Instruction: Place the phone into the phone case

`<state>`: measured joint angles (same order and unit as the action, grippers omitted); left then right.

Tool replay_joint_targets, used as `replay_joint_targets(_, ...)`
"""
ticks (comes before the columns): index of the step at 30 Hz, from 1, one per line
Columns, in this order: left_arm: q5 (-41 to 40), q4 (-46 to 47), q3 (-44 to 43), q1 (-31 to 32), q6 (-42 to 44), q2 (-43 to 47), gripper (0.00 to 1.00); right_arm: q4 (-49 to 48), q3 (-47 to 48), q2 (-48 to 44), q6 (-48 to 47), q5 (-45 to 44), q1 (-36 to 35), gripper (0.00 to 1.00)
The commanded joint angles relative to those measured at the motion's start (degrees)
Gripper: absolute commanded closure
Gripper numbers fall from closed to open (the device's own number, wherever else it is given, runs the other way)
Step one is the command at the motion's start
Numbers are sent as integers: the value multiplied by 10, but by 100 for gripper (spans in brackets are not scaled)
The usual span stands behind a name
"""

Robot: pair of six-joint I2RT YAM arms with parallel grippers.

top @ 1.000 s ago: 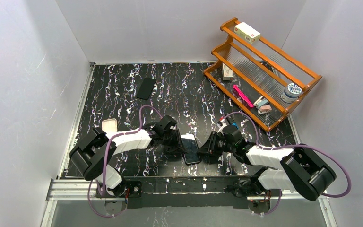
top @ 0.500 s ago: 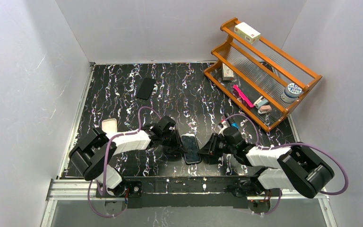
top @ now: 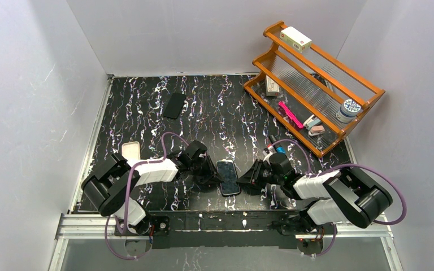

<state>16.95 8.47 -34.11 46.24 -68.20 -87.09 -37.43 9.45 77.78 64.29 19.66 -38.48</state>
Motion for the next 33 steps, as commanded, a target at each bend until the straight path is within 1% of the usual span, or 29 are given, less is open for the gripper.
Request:
replay_joint_targets(1, 38, 71, -7, 61, -38, -47, 92, -51, 13, 23, 36, 32, -41, 73)
replay_joint_targets(4, 24, 40, -11, 61, -22, -32, 89, -29, 13, 9, 30, 24, -41, 73)
replay_joint_targets(6, 4, -16, -33, 61, 8, -22, 85, 0, 16, -10, 17, 10, -41, 73)
replay_joint_targets(8, -24, -86, -57, 61, 50, -6, 79, 64, 31, -42, -6, -22, -41, 70)
replay_joint_targets(9, -35, -110, -64, 58, 61, 4, 74, 102, 43, -60, -25, -43, -40, 68)
replay_joint_targets(10, -47, -128, -70, 54, 68, 14, 71, 150, 53, -79, -41, -62, -40, 65)
replay_joint_targets(11, -59, -148, -73, 52, 71, 27, 68, 173, 61, -95, -53, -75, -40, 60)
replay_joint_targets(13, -77, -168, -80, 44, 74, 45, 60, 202, 76, -123, -73, -92, -38, 51)
replay_joint_targets(14, -77, -175, -82, 38, 76, 50, 57, 213, 83, -132, -83, -96, -39, 49)
replay_joint_targets(16, -71, -174, -84, 29, 82, 51, 54, 234, 95, -142, -103, -105, -38, 44)
replay_joint_targets(18, -66, -170, -86, 24, 87, 47, 54, 248, 103, -142, -114, -109, -36, 42)
replay_joint_targets(21, -72, -164, -84, 23, 88, 38, 56, 243, 105, -134, -120, -106, -29, 41)
replay_joint_targets(25, -82, -142, -71, 21, 82, 29, 66, 210, 105, -111, -132, -92, -17, 41)
replay_joint_targets(26, -76, -141, -71, 20, 80, 23, 70, 199, 107, -101, -135, -78, -12, 41)
replay_joint_targets(30, -48, -117, -72, 20, 77, 8, 80, 162, 113, -62, -140, -30, -1, 43)
replay_joint_targets(33, -36, -105, -69, 19, 73, 2, 85, 131, 108, -36, -133, -5, -1, 44)
